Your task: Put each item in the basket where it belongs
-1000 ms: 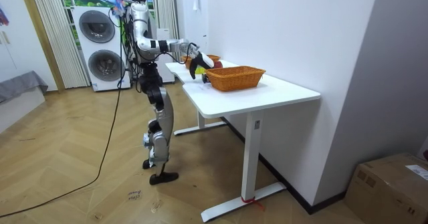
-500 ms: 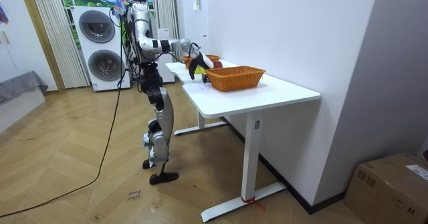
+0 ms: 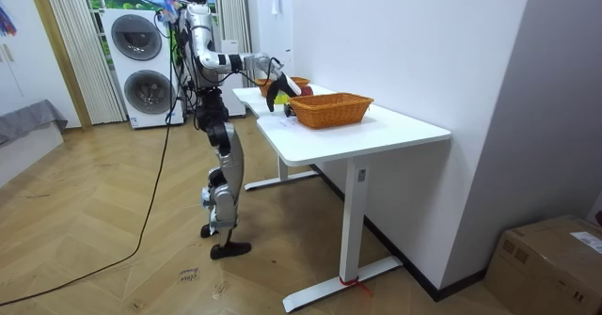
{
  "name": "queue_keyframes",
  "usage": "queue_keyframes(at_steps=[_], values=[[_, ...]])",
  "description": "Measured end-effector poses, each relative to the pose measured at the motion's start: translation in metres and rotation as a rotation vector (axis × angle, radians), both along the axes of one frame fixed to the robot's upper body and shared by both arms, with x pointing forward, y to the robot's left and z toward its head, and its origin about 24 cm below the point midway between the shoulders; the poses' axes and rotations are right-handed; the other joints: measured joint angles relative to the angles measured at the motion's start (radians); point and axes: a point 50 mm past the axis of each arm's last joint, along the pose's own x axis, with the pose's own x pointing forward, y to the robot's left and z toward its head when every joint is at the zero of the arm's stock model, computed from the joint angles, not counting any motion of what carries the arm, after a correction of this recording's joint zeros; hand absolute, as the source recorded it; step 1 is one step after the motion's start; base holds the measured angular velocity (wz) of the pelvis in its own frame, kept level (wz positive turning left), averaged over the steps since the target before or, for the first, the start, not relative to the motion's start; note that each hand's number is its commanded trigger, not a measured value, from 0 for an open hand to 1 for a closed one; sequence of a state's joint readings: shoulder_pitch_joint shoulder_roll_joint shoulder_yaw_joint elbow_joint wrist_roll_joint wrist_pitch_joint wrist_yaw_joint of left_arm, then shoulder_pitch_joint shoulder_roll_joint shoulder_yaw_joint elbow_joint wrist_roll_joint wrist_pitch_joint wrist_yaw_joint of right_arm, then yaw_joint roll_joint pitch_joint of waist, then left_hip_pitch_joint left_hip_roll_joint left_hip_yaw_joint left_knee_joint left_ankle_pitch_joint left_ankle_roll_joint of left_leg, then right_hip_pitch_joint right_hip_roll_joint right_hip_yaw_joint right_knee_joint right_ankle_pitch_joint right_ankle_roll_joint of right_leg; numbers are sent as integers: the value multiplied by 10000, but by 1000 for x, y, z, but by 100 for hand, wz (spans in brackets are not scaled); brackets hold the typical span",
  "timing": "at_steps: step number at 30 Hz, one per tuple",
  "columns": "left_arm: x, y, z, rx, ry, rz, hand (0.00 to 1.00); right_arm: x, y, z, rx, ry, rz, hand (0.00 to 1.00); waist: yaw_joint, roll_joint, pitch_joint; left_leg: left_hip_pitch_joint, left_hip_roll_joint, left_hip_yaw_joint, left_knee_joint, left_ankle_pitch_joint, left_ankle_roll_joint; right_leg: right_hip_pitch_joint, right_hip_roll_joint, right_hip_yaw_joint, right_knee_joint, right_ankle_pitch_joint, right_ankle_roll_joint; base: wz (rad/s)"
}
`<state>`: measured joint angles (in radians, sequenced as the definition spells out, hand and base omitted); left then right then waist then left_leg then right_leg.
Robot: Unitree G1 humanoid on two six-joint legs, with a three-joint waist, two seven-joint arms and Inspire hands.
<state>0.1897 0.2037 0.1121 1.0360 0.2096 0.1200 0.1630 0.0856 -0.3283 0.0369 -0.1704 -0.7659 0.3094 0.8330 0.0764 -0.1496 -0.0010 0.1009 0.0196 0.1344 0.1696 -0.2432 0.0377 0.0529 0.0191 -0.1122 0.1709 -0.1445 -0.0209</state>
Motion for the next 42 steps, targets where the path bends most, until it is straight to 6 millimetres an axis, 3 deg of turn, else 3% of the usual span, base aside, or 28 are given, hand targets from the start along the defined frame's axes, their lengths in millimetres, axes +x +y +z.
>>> queue_keyframes(at_steps=[6,35,36,37,42], values=[[0,0,0,60,117,-73,0,0,4,-4,-526,271,73,0,143,9,6,178,-1,-11,-25,11,2,161,-4,-35,-1,14,2,0],[5,2,4,608,-41,-12,0,0,3,-14,-999,486,-236,2,126,108,-37,311,-25,-88,-33,94,19,354,-37,-176,-1,59,-5,1],[4,2,4,653,-28,-1,0,0,3,-15,-1014,465,-268,19,123,119,-43,311,-30,-89,-31,99,24,356,-42,-177,0,61,-2,0],[3,2,4,717,-21,16,0,0,3,-15,-1033,410,-286,100,120,130,-50,312,-36,-90,-31,103,30,358,-50,-177,1,63,0,0],[-3,2,4,814,97,82,0,1,-1,-18,-1249,22,-583,100,136,175,-75,333,-76,-103,-29,127,71,384,-95,-193,1,77,25,0]])
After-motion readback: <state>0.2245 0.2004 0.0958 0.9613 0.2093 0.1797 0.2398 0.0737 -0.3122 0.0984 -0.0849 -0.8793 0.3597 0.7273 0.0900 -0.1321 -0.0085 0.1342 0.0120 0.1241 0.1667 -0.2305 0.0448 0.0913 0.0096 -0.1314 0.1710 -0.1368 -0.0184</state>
